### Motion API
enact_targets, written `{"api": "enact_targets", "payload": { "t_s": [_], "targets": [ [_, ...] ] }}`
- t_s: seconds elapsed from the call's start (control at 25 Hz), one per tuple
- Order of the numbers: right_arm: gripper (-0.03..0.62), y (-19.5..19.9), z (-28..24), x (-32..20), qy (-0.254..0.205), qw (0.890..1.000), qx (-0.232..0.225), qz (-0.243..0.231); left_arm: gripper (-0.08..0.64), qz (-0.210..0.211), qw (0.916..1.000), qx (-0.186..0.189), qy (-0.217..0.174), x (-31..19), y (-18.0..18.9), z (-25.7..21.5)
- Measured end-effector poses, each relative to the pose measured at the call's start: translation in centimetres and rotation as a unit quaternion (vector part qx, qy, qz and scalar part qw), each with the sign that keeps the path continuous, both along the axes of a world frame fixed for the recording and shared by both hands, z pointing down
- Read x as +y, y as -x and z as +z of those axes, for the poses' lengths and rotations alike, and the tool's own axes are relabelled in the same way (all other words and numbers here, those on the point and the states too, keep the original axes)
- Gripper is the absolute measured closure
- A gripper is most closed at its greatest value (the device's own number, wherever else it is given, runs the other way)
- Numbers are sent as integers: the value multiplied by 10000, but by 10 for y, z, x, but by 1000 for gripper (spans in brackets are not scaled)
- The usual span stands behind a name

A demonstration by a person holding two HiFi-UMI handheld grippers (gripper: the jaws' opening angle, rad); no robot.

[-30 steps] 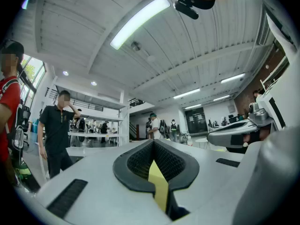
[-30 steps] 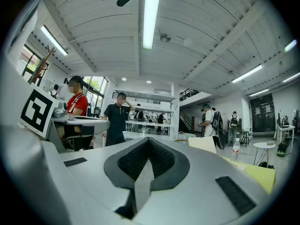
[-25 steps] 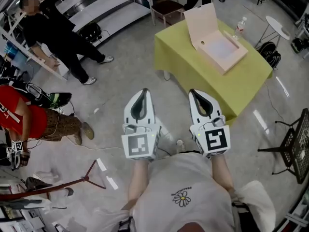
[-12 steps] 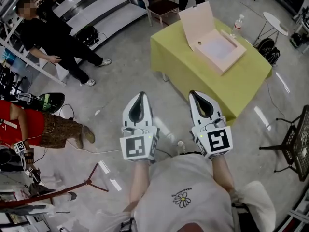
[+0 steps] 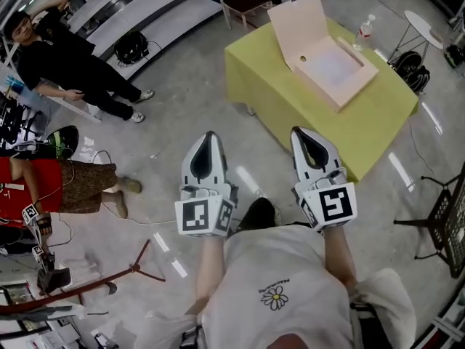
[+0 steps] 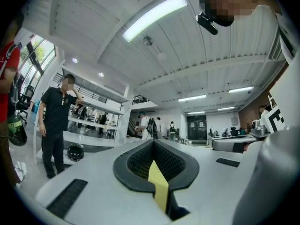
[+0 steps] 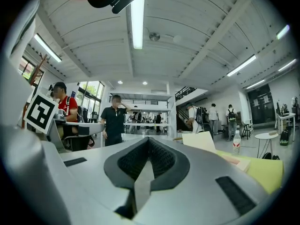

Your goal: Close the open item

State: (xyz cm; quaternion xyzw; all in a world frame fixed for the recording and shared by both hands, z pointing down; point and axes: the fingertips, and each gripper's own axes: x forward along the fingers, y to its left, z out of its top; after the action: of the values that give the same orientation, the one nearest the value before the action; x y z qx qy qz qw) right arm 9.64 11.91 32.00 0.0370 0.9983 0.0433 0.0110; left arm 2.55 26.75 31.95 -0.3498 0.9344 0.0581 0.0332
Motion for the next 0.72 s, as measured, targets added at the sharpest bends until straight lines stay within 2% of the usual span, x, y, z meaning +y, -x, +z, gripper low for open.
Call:
{"api": "enact_targets", "payload": {
  "t_s": [0.2,0.36,0.72],
  "targets": [
    [581,19,7,-6,48,9999,127,-78,546,-93,9998,185,-62,-5,22,6],
    [581,48,11,-13,-76,9997,181,-120,546,-20,9998,155,-103,-19,51,10],
    [581,162,24,-34,-290,9989,357,-78,546,138,9991,336,-223,-53,170,28]
  ]
}}
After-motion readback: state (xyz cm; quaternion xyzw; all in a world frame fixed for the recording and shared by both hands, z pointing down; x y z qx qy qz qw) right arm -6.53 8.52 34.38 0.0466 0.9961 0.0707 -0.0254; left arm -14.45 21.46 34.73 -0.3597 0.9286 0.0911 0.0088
